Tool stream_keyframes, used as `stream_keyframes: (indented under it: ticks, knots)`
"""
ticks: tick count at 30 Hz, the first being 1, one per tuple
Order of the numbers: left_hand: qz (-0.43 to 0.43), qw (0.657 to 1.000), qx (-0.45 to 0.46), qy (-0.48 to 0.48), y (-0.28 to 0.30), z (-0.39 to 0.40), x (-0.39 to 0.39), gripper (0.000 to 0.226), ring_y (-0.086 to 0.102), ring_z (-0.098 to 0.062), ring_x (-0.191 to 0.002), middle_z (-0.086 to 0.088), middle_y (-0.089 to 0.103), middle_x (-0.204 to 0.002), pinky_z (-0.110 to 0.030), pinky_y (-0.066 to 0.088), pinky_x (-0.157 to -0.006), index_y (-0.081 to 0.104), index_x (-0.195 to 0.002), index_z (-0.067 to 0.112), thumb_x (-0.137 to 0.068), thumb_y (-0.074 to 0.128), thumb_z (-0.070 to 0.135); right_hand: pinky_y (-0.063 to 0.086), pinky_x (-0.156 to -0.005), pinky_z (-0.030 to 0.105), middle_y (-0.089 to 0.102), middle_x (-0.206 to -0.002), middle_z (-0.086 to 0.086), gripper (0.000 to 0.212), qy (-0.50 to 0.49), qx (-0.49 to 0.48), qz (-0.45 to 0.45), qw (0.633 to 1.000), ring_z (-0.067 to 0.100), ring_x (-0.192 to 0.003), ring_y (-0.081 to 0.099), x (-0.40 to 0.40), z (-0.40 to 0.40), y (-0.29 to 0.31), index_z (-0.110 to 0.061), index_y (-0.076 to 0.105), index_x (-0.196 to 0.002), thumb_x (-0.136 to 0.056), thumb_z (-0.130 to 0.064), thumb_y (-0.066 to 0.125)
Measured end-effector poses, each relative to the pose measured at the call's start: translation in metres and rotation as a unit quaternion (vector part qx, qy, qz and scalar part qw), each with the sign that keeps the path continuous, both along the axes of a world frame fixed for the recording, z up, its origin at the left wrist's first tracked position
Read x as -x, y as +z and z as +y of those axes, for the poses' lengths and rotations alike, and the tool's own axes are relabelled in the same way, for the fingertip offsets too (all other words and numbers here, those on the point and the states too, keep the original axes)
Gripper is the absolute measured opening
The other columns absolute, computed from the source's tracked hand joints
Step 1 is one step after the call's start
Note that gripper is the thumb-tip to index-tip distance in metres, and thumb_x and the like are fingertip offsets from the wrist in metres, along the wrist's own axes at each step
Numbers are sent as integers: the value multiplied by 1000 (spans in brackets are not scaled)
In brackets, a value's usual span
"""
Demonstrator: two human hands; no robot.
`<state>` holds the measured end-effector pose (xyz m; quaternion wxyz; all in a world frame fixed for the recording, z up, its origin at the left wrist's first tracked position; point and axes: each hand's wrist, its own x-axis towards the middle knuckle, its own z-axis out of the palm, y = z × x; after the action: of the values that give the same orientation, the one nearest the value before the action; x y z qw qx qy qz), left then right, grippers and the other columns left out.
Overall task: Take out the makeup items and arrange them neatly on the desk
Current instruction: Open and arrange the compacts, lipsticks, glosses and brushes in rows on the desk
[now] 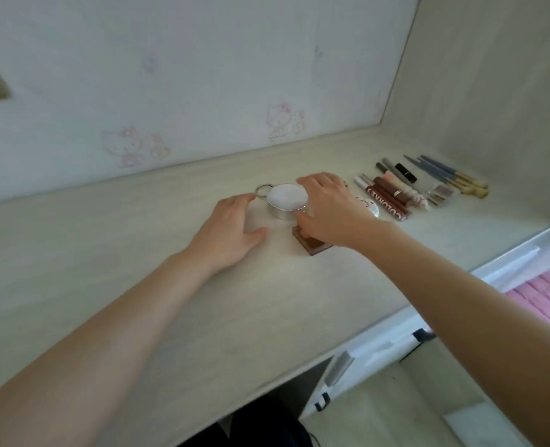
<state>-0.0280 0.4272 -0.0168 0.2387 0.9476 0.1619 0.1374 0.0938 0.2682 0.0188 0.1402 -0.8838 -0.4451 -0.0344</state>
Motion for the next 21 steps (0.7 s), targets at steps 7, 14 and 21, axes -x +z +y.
stream_keyframes:
  ticks: [7, 14, 21]
  knots:
    - [-74, 994, 76, 33, 0, -12, -21, 61, 46, -25, -126, -5, 56, -134, -15, 30, -93, 51, -133, 16, -80, 74, 34, 30, -108, 47, 45, -143, 12, 59, -29, 23, 33, 999, 34, -138, 25, -4, 17, -12, -8, 37, -140, -90, -36, 50]
    - [-44, 997, 62, 33, -5, -14, -39, 63, 55, -21, -117, 6, 65, -119, -42, 44, -97, 59, -120, 31, -67, 66, 64, 33, -100, 39, 48, -131, 20, 51, -31, 21, 21, 999, 37, -126, 38, -12, 28, -17, -3, 45, -130, -88, -31, 55]
    - [-99, 990, 81, 62, -9, -7, -39, 67, 55, -22, -117, -2, 62, -124, -29, 42, -95, 54, -129, 18, -72, 79, 42, 38, -91, 36, 52, -128, 17, 71, -52, -33, 85, 995, 35, -120, 46, -17, 48, -13, -6, 47, -130, -77, -49, 63]
